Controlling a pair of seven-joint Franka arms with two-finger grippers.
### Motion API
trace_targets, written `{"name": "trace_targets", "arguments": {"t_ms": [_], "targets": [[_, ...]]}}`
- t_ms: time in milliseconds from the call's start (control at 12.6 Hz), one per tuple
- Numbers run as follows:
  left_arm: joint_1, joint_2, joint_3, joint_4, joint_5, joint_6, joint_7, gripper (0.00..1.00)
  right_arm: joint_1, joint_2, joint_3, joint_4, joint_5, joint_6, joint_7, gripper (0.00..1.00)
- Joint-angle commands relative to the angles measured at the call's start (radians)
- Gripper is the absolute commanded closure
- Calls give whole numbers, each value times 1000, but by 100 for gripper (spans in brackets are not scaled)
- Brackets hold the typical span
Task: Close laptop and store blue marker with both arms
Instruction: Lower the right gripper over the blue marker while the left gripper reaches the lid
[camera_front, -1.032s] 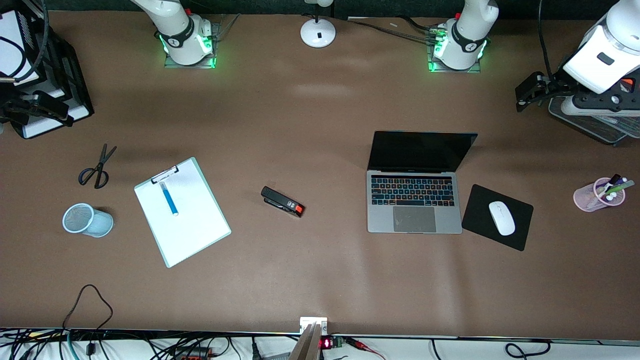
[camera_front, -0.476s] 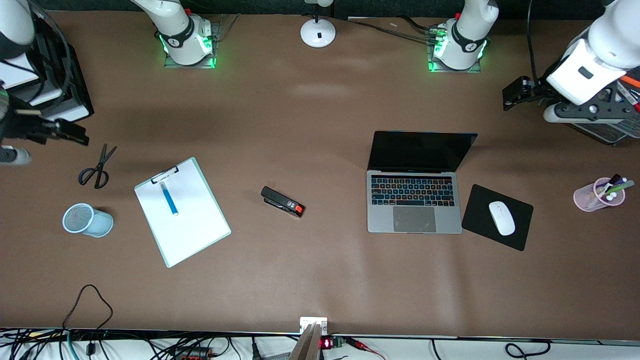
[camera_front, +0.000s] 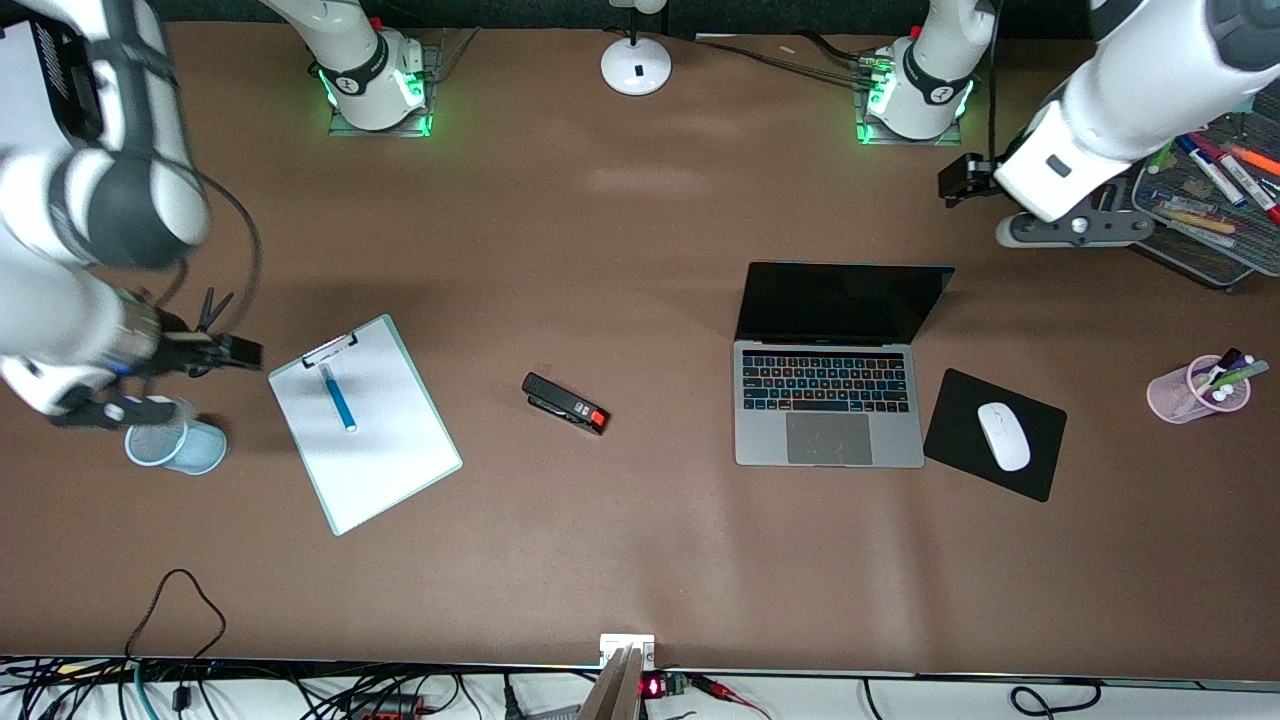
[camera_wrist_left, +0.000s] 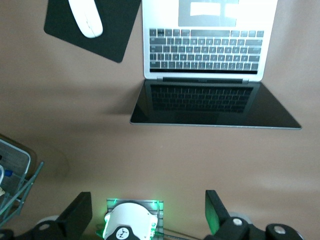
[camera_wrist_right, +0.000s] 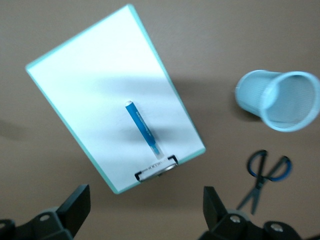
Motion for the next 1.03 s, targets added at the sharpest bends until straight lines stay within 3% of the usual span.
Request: {"name": "trace_targets", "arguments": {"t_ms": [0,556,952], "targets": [[13,-47,-33,-79,-21,10,-15,0,4,92,11,11,-4,59,-5,0],[5,-90,-63,-214,-58,46,-48,0,22,221,16,9,-16,156,-264,0],[5,-94,-85,-326,-58,187,-48,0,16,261,16,-29,-12,228,-351,0]]}}
